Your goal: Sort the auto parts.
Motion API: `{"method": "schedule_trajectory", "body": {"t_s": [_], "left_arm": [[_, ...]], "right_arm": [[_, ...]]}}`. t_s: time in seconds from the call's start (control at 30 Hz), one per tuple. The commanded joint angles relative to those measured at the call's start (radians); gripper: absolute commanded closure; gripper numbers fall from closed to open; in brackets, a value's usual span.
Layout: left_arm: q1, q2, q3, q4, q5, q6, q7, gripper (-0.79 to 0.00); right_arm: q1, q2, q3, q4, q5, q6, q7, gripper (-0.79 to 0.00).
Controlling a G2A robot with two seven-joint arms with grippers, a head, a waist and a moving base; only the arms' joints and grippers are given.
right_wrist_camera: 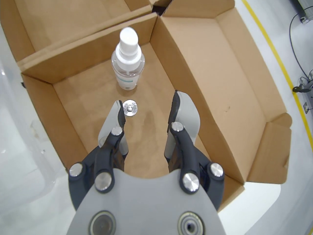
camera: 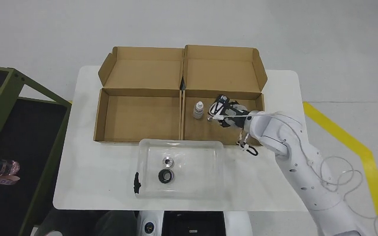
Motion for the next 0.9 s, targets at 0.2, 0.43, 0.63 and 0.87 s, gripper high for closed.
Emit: {"method": "schedule_trajectory", "body": {"t_s": [0.2,0.43,0.63,0.87], "left_arm": [[0.0,0.0,0.0,0.0,0.0,0.0,0.0,-0.785],[0.0,0.0,0.0,0.0,0.0,0.0,0.0,-0.785],[0.0,0.0,0.0,0.0,0.0,0.0,0.0,-0.785],[0.0,0.0,0.0,0.0,0.0,0.0,0.0,-0.785]], "right_arm": [[-0.098,0.018,0.048,-0.199,0.01,-0.059,-0.014,-0.354],[-0.109,0.014,-0.012,-0.239,0.03,-0.113,-0.115,-0.379],[-0.091,0.001,-0.107,-0.231,-0.003,-0.101,-0.151,-0.366],[-0.061,-0.018,-0.229,-0.212,-0.029,-0.1,-0.137,-0.376]]}}
